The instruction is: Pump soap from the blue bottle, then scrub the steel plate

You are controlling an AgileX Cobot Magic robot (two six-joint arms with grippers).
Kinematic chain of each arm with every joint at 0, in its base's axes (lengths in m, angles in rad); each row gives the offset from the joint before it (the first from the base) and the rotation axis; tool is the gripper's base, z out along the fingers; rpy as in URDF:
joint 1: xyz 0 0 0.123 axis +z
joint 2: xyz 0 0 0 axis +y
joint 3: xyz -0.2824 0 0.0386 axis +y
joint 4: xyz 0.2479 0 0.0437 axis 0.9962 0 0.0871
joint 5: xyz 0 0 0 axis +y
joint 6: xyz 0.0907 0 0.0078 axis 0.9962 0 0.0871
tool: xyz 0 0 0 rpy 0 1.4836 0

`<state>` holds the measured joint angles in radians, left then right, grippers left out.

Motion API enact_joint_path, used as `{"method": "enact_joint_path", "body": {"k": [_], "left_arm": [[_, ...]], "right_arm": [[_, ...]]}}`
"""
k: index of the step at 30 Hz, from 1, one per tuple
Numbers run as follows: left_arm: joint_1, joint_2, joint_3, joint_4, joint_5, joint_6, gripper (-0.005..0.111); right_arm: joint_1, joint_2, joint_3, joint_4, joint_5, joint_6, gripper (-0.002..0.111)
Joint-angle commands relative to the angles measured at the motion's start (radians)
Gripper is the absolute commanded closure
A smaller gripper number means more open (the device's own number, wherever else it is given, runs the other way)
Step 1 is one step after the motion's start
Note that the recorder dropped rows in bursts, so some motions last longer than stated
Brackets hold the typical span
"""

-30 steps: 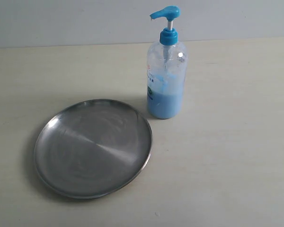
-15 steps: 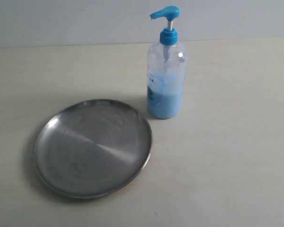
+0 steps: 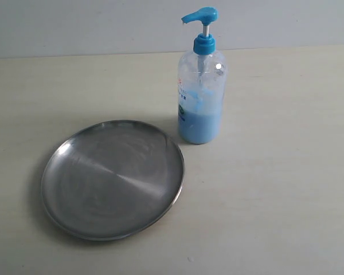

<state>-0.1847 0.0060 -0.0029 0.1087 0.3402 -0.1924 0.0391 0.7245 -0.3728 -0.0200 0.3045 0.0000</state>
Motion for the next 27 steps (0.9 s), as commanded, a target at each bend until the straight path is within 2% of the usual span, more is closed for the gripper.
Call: {"method": "enact_joint_path", "body": {"k": [1,20,27], "left_arm": [[0.001,-0.006,0.003,0.001,-0.007,-0.003,0.107],[0.001,-0.006,0.003,0.001,-0.007,-0.003,0.107],[0.001,-0.006,0.003,0.001,-0.007,-0.003,0.107]], "right_arm": [[-0.005,0.005,-0.009,-0.005,-0.014,0.0,0.108],[-0.005,0.005,-0.009,-0.003,-0.03,0.0,0.108],[-0.005,0.071,-0.009,0.177,-0.11,0.0,0.108]]}}
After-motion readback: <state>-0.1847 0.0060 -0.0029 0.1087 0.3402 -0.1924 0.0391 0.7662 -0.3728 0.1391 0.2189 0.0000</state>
